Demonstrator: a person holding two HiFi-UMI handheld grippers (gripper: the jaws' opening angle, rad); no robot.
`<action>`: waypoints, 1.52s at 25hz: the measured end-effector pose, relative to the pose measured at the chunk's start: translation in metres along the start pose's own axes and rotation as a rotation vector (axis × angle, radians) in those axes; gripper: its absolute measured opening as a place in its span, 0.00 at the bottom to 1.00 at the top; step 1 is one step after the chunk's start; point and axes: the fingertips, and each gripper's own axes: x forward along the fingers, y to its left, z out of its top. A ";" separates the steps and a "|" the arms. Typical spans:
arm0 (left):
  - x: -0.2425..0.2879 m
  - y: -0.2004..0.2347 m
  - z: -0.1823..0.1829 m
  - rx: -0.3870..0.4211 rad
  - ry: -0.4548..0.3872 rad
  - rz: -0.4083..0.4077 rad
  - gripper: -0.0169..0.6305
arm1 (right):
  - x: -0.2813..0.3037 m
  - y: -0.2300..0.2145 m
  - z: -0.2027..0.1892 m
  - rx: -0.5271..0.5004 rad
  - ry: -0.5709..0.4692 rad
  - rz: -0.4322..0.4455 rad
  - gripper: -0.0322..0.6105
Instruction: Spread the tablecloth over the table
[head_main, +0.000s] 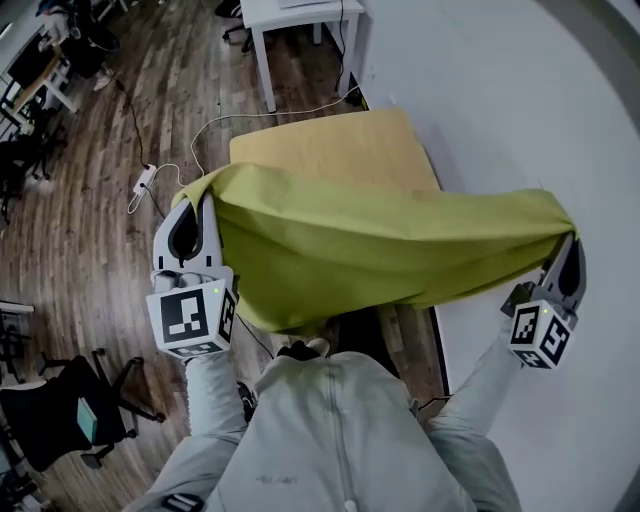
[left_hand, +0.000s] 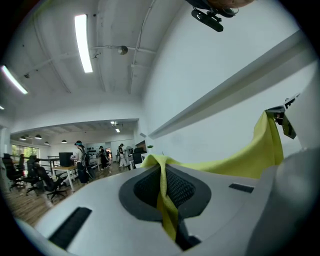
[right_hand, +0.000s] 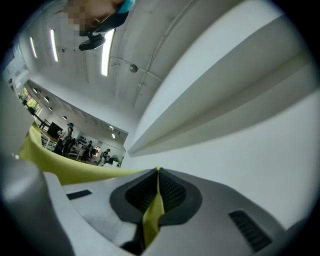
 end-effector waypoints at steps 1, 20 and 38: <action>0.006 0.001 -0.002 0.000 0.009 0.026 0.06 | 0.017 0.005 -0.006 0.004 0.001 0.026 0.08; 0.083 0.024 0.007 0.057 0.109 0.390 0.06 | 0.246 0.105 -0.073 0.036 0.000 0.453 0.08; 0.132 0.051 -0.036 0.055 0.199 0.395 0.06 | 0.281 0.153 -0.105 -0.010 0.057 0.485 0.08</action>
